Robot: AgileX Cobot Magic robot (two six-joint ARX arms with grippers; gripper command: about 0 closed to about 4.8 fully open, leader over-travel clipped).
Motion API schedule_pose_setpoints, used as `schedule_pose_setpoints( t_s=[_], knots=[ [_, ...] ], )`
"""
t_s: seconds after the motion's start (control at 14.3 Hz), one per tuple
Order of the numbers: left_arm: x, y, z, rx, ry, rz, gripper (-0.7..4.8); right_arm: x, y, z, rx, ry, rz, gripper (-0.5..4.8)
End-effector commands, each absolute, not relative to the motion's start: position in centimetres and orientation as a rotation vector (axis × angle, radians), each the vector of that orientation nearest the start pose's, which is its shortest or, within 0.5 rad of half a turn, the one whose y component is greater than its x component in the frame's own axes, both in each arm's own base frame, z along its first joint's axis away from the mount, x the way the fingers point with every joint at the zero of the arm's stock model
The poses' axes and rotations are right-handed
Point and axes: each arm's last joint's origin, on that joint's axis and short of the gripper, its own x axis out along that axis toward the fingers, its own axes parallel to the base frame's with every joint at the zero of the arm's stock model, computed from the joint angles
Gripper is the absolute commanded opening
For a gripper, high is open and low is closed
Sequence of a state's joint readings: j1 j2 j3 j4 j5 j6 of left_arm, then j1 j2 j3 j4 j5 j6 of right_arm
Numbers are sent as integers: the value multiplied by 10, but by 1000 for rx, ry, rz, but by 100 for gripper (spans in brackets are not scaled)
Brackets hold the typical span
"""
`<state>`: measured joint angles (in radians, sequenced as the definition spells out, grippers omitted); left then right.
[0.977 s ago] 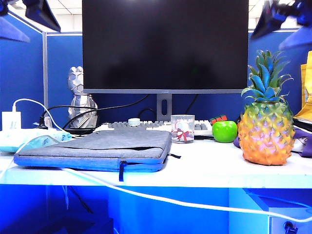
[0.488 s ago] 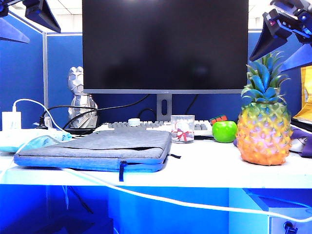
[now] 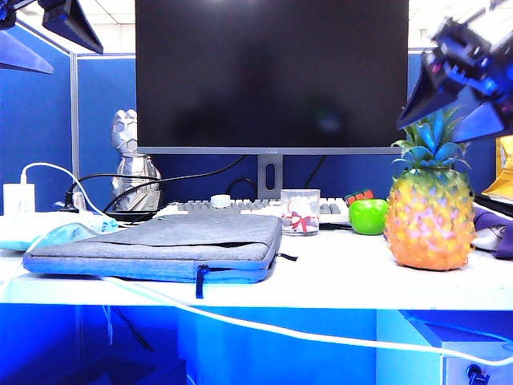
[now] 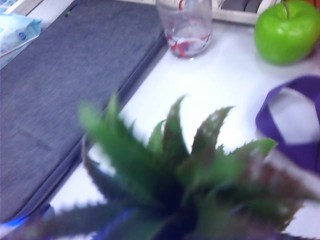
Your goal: Pick up the pineapple and place it above the gray bag.
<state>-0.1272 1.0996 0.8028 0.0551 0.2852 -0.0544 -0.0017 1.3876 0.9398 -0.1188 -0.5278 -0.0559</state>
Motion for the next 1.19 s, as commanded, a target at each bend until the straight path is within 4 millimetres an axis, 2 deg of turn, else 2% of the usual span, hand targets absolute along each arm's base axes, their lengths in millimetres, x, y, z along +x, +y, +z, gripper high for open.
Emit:
schedule_pose_setpoints(
  t_s=[0.07, 0.14, 0.21, 0.28, 0.63, 0.7, 0.91, 1.05, 1.19],
  knots=[
    [241, -39, 304, -77, 243, -411, 479, 305, 18, 253, 120, 530, 577, 479],
    [241, -39, 304, -78, 243, -411, 479, 305, 19, 252, 76, 495, 669, 0],
    [241, -39, 304, -78, 243, -411, 479, 306, 20, 253, 70, 484, 677, -16],
    [241, -39, 304, -78, 243, -411, 479, 306, 20, 254, 69, 477, 674, -1],
    [241, -39, 304, -78, 243, -407, 479, 309, 19, 259, 73, 429, 658, -1],
    [241, -39, 304, -78, 249, -407, 479, 312, 19, 268, 99, 367, 654, -1],
    [241, -39, 303, -80, 264, -406, 479, 322, 26, 319, 103, 220, 682, -1],
    [241, -39, 303, -79, 263, -406, 479, 323, 44, 357, 71, 116, 754, -1],
    [241, -39, 303, -80, 262, -407, 479, 325, 68, 383, 46, 46, 814, -1]
  ],
)
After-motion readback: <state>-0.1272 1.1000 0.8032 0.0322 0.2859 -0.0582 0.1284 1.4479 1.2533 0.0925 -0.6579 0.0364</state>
